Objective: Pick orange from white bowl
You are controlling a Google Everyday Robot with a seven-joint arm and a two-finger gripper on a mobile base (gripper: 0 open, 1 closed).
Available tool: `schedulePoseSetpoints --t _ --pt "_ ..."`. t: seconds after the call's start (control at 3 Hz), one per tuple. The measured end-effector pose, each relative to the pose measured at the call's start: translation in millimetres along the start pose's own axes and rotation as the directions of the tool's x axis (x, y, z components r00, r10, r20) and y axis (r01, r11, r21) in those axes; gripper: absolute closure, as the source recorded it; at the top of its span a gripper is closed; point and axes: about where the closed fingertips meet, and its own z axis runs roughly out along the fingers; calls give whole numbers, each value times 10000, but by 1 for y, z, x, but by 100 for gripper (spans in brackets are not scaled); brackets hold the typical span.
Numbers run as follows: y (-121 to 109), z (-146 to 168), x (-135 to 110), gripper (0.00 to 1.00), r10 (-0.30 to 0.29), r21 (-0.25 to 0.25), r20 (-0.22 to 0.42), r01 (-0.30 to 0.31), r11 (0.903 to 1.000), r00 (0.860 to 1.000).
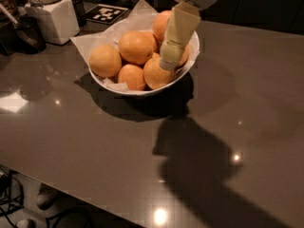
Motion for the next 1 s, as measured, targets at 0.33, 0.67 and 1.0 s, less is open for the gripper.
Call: schedulePoseSetpoints --t 0.33,0.67,1.0 --pt "-14 19 -32 0 59 -556 146 -51 9984 9999" --pt "-22 35 -55 10 58 -931 273 -32 9957 9996" --pt "-28 47 -73 24 19 -1162 374 25 9932 9993"
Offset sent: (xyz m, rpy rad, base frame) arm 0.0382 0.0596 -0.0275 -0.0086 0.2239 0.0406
